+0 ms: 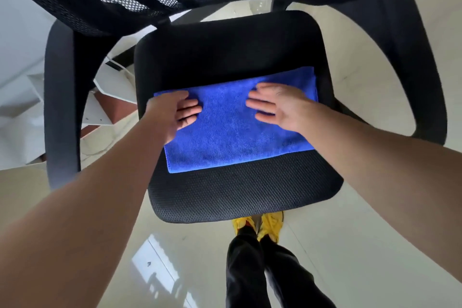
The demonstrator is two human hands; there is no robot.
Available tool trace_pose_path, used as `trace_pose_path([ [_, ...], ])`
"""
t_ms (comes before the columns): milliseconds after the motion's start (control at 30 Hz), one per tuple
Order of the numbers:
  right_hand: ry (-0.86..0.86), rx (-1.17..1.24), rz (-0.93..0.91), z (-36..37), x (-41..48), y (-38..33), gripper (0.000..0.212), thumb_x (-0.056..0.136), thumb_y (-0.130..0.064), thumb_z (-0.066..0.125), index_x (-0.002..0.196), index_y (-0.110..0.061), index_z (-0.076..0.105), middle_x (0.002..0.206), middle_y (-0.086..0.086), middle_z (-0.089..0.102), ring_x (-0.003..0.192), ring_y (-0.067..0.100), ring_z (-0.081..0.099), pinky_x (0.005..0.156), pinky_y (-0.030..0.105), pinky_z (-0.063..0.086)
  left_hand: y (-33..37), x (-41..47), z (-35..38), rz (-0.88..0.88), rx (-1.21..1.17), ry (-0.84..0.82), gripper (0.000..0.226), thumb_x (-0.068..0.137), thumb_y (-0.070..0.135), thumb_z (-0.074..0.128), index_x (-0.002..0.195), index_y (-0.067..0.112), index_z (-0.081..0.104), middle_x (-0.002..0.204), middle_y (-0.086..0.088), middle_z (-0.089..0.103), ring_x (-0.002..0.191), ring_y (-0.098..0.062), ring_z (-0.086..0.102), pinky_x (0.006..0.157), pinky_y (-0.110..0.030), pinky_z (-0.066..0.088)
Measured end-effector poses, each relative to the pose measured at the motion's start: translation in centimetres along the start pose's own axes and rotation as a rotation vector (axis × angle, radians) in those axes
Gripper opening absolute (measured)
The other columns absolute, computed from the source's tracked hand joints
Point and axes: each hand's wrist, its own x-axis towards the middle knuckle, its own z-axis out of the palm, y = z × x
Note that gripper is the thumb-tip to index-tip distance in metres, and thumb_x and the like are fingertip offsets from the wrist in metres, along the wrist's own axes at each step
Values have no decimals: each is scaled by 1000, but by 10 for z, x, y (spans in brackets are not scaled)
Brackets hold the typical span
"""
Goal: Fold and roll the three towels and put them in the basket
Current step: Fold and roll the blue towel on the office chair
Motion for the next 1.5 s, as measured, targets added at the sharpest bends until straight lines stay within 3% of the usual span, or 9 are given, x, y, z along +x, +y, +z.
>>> trace_pose_path([
  [233,435,423,-158,-71,8,-30,23,100,-17,44,114,-13,61,107,-1,69,91,11,70,68,28,54,4,-7,-21,95,-148,170,7,89,11,55,86,15,60,86,-4,68,75,-17,67,78,-33,54],
  [433,142,307,13,-33,-24,62,18,93,-22,61,107,-12,64,99,2,75,89,14,73,71,28,56,-75,-42,-17,-95,-196,-12,9,93,15,52,92,15,61,79,-4,72,68,-16,71,67,-30,51],
  [600,385,313,22,-75,-38,107,17,96,-18,55,102,-6,65,87,5,75,82,17,74,70,26,56,-116,-48,-55,-84,-199,134,6,90,8,55,91,7,61,77,-10,74,72,-22,74,70,-33,54],
  [733,786,-122,-77,-98,-39,104,13,85,-20,62,76,-12,65,69,1,65,70,22,65,70,32,52,-114,-57,-62,182,364,348,6,81,8,63,80,12,66,71,-2,70,64,-17,69,66,-33,52],
  [800,889,-413,-218,-98,-37,97,15,82,-27,65,87,-13,67,76,-1,64,75,18,58,72,28,42,-105,-62,-58,457,744,437,10,78,14,67,88,18,68,84,2,67,78,-19,64,71,-34,50],
  [900,788,-538,-317,-87,-23,82,50,79,-42,73,118,-14,59,109,3,65,96,18,60,82,25,40,-86,-53,-49,828,1245,237,55,73,27,77,125,20,59,131,-8,50,119,-30,47,92,-42,45],
  [1100,612,-801,-213,-86,6,43,62,65,-53,78,113,-17,60,109,2,67,97,26,63,84,37,51,-65,-18,-51,738,1685,97,125,55,62,79,152,32,7,161,-9,-7,149,-27,-5,116,-47,15],
  [1333,365,-578,-307,-101,-21,12,19,77,-22,77,93,-23,67,97,-1,71,83,12,68,68,27,54,-66,-21,-42,765,1667,72,122,58,61,78,152,31,7,161,-10,-8,149,-27,-5,115,-45,17],
  [1500,243,-597,-490,-83,-73,-19,23,78,-23,77,91,-33,61,77,-14,72,69,2,69,56,16,51,-66,-34,-44,713,1434,107,90,73,52,72,148,27,29,159,-9,13,145,-28,17,112,-46,25],
])
